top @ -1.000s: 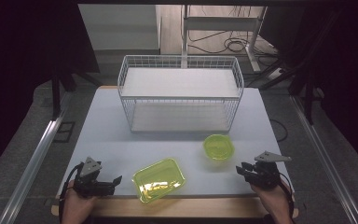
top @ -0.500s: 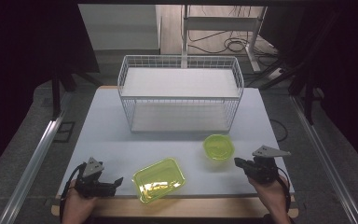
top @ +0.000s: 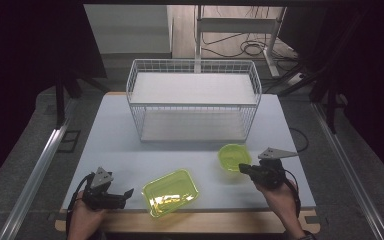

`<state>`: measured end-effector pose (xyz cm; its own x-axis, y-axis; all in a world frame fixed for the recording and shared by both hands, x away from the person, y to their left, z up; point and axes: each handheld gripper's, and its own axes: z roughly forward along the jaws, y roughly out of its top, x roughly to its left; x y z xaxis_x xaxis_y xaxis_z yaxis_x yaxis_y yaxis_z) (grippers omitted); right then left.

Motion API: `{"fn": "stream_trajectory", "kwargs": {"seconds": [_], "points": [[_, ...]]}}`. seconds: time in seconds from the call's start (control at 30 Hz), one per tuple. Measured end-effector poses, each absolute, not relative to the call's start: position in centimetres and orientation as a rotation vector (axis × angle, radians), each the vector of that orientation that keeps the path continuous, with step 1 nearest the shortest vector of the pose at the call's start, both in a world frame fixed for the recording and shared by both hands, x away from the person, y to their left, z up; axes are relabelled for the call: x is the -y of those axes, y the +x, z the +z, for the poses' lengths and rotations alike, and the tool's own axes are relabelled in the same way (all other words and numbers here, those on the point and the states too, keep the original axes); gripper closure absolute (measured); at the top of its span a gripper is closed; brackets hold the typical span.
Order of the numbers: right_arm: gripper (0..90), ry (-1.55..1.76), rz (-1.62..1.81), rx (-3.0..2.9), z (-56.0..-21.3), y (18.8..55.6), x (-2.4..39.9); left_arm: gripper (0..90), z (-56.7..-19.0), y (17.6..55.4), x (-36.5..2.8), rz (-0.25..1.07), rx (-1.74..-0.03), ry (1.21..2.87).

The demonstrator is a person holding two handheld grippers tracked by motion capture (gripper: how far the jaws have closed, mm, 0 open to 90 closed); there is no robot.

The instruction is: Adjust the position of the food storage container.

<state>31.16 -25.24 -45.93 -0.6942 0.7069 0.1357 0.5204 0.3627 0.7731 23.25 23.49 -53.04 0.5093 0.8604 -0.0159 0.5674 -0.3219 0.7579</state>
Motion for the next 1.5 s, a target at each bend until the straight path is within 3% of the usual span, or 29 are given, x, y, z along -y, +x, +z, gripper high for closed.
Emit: {"fn": "stream_trajectory", "kwargs": {"seconds": [0.67, 0.9, 1.5], "points": [[89.3, 0.925, 1.114, -2.542, -47.5, 35.5, 17.4, 3.0, -53.1, 23.3, -23.5, 0.518, -1.170, 2.032], [89.3, 0.969, 1.105, -2.506, -47.7, 36.3, 18.1, 3.0, -53.1, 23.4, -23.4, 0.517, -1.179, 2.043], [89.2, 1.152, 1.075, -2.345, -47.5, 37.3, 24.9, 5.1, -53.1, 23.4, -23.3, 0.481, -1.215, 2.053]]}}
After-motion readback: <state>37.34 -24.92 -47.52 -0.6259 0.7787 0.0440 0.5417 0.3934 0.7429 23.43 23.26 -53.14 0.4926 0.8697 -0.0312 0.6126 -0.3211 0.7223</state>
